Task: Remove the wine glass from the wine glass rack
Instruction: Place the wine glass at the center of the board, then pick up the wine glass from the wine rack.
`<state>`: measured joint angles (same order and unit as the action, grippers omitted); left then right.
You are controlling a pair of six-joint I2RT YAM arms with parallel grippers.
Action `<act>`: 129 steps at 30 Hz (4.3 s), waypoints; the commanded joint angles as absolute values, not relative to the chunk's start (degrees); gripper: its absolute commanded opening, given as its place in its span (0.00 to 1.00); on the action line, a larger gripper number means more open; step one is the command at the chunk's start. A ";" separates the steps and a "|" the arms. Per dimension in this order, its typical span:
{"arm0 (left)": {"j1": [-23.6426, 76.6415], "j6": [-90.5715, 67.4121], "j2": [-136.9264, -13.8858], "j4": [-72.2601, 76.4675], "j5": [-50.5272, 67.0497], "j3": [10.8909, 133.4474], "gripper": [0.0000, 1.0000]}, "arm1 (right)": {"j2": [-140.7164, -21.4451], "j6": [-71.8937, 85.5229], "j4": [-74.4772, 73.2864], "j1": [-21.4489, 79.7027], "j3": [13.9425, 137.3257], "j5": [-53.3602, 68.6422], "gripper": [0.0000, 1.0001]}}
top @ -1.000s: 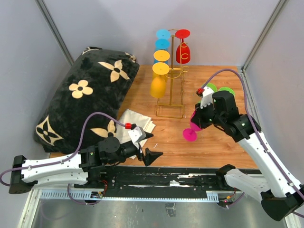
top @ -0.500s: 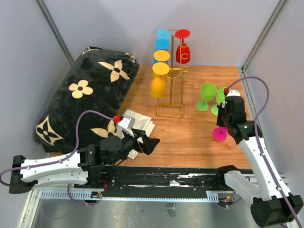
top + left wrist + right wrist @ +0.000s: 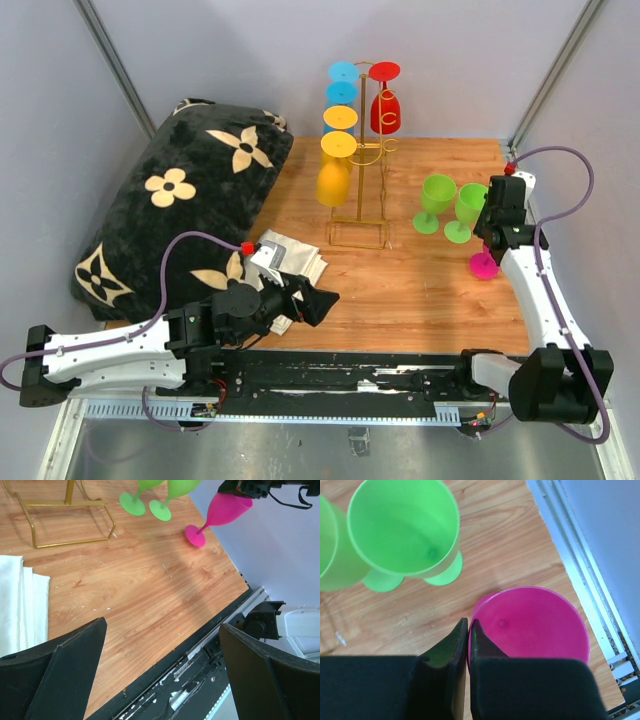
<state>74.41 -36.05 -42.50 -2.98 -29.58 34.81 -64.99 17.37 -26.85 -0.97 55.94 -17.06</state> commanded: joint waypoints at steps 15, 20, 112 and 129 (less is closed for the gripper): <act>74.36 -31.40 -42.59 -2.48 -30.07 38.16 1.00 | -80.95 15.50 -17.01 -10.79 68.36 -12.75 0.03; 74.36 -31.44 -42.74 -3.15 -30.07 38.23 1.00 | -83.90 16.04 -15.33 -12.02 67.98 -9.29 0.04; 74.38 -33.98 -44.69 -6.50 -29.97 40.17 1.00 | -93.54 52.96 5.49 -7.20 94.60 41.20 0.63; 74.36 -33.69 -44.26 -7.73 -31.23 40.54 1.00 | -113.23 60.47 2.71 2.67 116.74 27.95 0.58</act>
<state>74.43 -34.24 -44.88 -7.49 -29.52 39.13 -112.64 57.54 1.96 1.67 113.12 31.77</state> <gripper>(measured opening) 0.994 0.582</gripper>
